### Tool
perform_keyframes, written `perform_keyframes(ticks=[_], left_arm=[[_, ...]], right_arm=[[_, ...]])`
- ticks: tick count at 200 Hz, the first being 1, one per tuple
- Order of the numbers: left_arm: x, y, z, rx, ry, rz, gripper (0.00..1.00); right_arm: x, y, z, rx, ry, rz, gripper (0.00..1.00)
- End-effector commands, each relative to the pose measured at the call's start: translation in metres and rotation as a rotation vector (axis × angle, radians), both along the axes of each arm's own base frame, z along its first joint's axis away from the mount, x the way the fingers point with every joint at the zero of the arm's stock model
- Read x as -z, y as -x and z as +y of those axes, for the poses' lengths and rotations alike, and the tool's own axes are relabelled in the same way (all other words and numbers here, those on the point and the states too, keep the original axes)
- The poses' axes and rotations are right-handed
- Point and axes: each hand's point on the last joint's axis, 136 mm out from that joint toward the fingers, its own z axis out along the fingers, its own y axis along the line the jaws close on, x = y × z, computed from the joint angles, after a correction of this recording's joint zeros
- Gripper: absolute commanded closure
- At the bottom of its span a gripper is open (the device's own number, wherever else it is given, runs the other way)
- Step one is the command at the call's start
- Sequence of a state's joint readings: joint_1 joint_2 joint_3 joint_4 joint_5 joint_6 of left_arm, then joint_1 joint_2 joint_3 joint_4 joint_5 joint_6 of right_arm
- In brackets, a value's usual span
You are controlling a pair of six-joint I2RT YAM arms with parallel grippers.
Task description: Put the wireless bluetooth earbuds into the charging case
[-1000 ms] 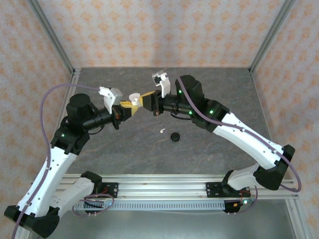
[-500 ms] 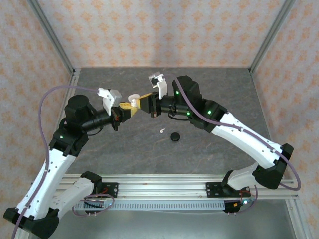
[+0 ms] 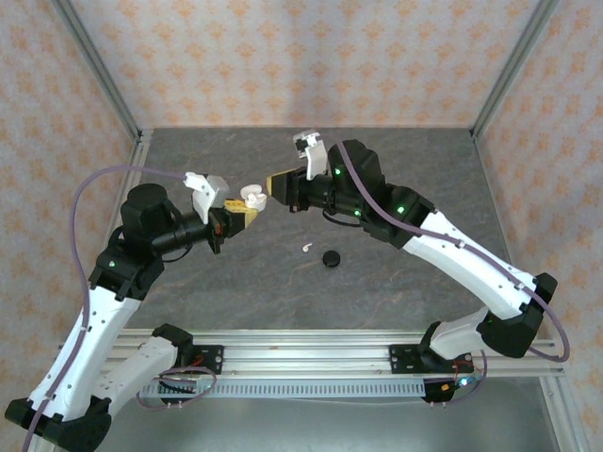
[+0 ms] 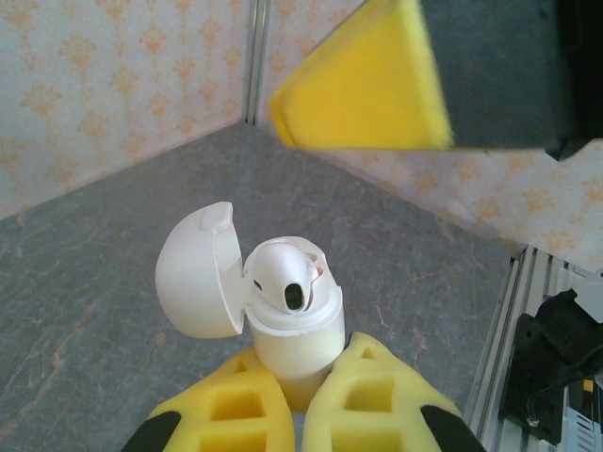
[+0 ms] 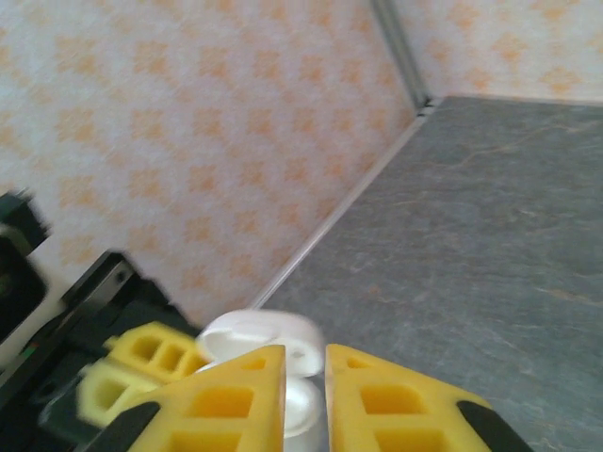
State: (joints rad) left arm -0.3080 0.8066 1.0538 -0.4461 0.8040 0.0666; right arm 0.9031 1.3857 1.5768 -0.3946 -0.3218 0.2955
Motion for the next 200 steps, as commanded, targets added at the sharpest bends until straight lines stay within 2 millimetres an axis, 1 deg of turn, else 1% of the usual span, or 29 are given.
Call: perform_keyframes(ticks=[1, 9, 25, 38, 43, 60, 88, 112, 129, 143, 161, 171, 180, 200], left_arm=[[-0.002, 0.008, 0.0, 0.01, 0.001, -0.015, 1.0], [-0.001, 0.007, 0.0, 0.009, 0.0, -0.013, 1.0], [0.004, 0.005, -0.001, 0.011, -0.005, -0.011, 1.0], [0.008, 0.002, -0.002, 0.014, -0.005, -0.007, 1.0], [0.01, 0.001, -0.003, 0.017, -0.005, -0.005, 1.0], [0.015, -0.003, -0.004, 0.016, -0.006, -0.001, 1.0], [0.021, -0.008, -0.005, 0.02, -0.033, -0.01, 1.0], [0.019, -0.009, -0.004, 0.029, -0.075, -0.04, 1.0], [0.016, -0.007, -0.004, 0.04, -0.099, -0.06, 1.0], [0.018, -0.006, -0.002, 0.037, -0.117, -0.057, 1.0], [0.023, -0.002, 0.0, 0.03, -0.126, -0.048, 1.0], [0.027, -0.001, 0.002, 0.025, -0.129, -0.044, 1.0], [0.031, -0.001, 0.003, 0.016, -0.134, -0.038, 1.0], [0.037, 0.0, 0.007, -0.004, -0.144, -0.035, 1.0]], right_arm=[[-0.017, -0.027, -0.04, 0.211, -0.029, 0.019, 0.81], [-0.013, -0.038, -0.052, 0.275, -0.034, 0.049, 0.81], [0.007, -0.057, -0.072, 0.385, -0.016, 0.125, 0.8], [0.031, -0.065, -0.083, 0.434, 0.037, 0.188, 0.79], [0.043, -0.067, -0.086, 0.448, 0.069, 0.216, 0.78], [0.079, -0.071, -0.091, 0.476, 0.159, 0.302, 0.75], [0.139, -0.072, -0.082, 0.458, 0.272, 0.441, 0.74], [0.183, -0.067, -0.064, 0.353, 0.356, 0.52, 0.74], [0.215, -0.067, -0.059, 0.309, 0.441, 0.552, 0.74], [0.242, -0.067, -0.052, 0.268, 0.497, 0.592, 0.74], [0.268, -0.068, -0.036, 0.181, 0.551, 0.646, 0.74], [0.281, -0.068, -0.032, 0.152, 0.602, 0.68, 0.73], [0.295, -0.067, -0.033, 0.136, 0.662, 0.723, 0.72], [0.314, -0.061, -0.04, 0.123, 0.78, 0.771, 0.69]])
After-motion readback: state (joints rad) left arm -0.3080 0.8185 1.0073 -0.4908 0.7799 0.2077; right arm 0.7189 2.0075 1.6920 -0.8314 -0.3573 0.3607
